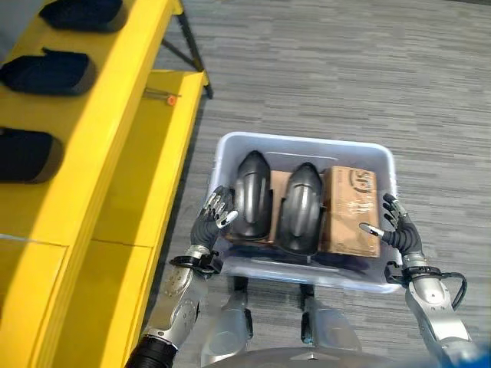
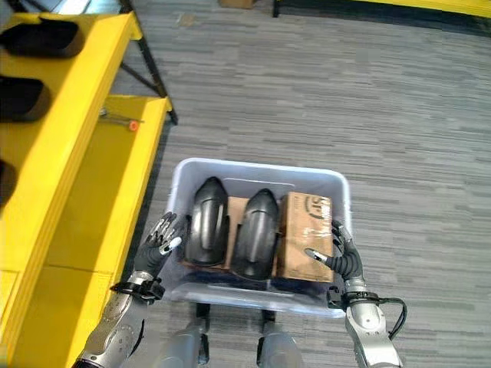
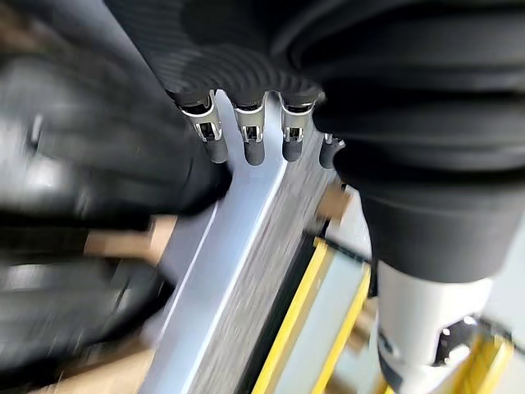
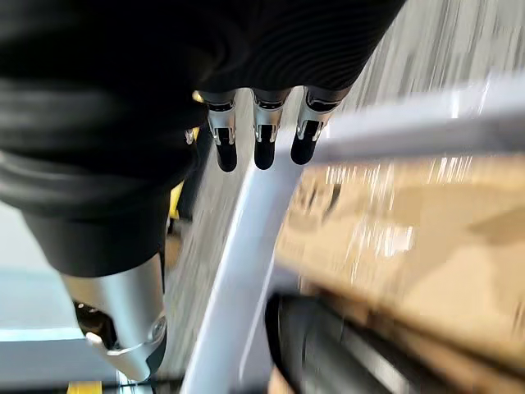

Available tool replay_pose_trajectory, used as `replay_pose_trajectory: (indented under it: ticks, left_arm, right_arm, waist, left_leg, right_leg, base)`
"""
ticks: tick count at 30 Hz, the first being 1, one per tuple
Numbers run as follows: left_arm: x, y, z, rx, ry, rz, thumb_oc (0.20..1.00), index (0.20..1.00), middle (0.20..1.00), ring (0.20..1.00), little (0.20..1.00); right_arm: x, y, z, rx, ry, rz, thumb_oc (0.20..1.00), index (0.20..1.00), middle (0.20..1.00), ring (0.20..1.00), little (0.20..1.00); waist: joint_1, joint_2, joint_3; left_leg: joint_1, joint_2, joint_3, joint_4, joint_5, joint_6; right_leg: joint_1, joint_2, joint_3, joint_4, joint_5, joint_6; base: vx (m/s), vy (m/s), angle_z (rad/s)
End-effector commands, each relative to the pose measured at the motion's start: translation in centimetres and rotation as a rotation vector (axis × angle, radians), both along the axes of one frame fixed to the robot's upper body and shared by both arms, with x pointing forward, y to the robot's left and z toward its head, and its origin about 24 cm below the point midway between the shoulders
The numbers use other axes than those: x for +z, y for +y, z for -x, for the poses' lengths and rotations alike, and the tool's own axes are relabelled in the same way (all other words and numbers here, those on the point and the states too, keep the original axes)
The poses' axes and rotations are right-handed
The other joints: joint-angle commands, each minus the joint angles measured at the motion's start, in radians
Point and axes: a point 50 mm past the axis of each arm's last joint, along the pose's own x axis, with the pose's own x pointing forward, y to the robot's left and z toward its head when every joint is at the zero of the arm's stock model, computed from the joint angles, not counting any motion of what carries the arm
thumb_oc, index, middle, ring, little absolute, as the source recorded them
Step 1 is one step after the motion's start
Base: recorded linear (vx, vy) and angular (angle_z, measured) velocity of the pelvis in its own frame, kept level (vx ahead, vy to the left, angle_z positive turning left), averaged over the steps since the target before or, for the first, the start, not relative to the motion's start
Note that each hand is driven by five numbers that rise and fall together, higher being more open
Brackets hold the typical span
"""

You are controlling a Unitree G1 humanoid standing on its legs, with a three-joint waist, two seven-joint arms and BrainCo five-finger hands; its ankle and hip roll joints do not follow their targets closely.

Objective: Move parts from the plastic box to the shelf.

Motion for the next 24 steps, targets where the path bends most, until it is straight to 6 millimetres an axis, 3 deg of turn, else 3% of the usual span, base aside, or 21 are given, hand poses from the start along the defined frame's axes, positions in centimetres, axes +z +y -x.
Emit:
replay_pose_trajectory:
  ticks: [1,8,14,24]
  left_arm:
    - [1.3,0.7,0.3,0.022,-0.079,-0.015,1.000,1.000,1.000,1.000,1.000]
    - [1.8,-0.1,-0.4,-0.007,-0.096,-0.025,1.000,1.000,1.000,1.000,1.000]
    - [2.4,-1.2,-1.4,-0.030,-0.113,-0.023,1.000,1.000,1.000,1.000,1.000]
    - [3.0,-2.2,-2.2,-0.038,-0.125,-0.008,1.000,1.000,1.000,1.000,1.000]
  right_arm:
    - [1.5,0.2,-1.1,-0.005,-0.099,-0.060,1.000,1.000,1.000,1.000,1.000]
    - [1.1,3.0,-2.5,0.097,-0.081,-0.127,1.000,1.000,1.000,1.000,1.000]
    - [0.3,5.9,-4.1,0.146,-0.039,-0.283,1.000,1.000,1.000,1.000,1.000]
    - [-1.7,7.0,-5.2,0.069,0.053,-0.386,1.000,1.000,1.000,1.000,1.000]
  waist:
    - [0.009,-0.055,-0.070]
    - [0.028,-0.062,-0.054]
    - [0.049,-0.062,-0.030]
    - [0.066,-0.054,0.014]
  left_leg:
    - [-0.042,0.088,-0.008,0.096,-0.032,-0.020]
    - [-0.058,0.081,-0.028,0.095,-0.025,-0.017]
    - [-0.073,0.071,-0.051,0.092,-0.019,-0.014]
    - [-0.116,0.061,-0.061,0.104,-0.017,-0.009]
  right_leg:
    - [-0.025,-0.136,0.025,0.091,0.005,0.121]
    - [-0.032,-0.138,0.004,0.094,0.008,0.122]
    - [-0.037,-0.141,-0.019,0.097,0.014,0.122]
    - [-0.065,-0.151,-0.032,0.097,0.032,0.124]
  base:
    - [-0.01,-0.003,0.15]
    - [-0.02,-0.003,0.09]
    - [-0.04,0.005,0.11]
    - [-0.03,0.014,0.04]
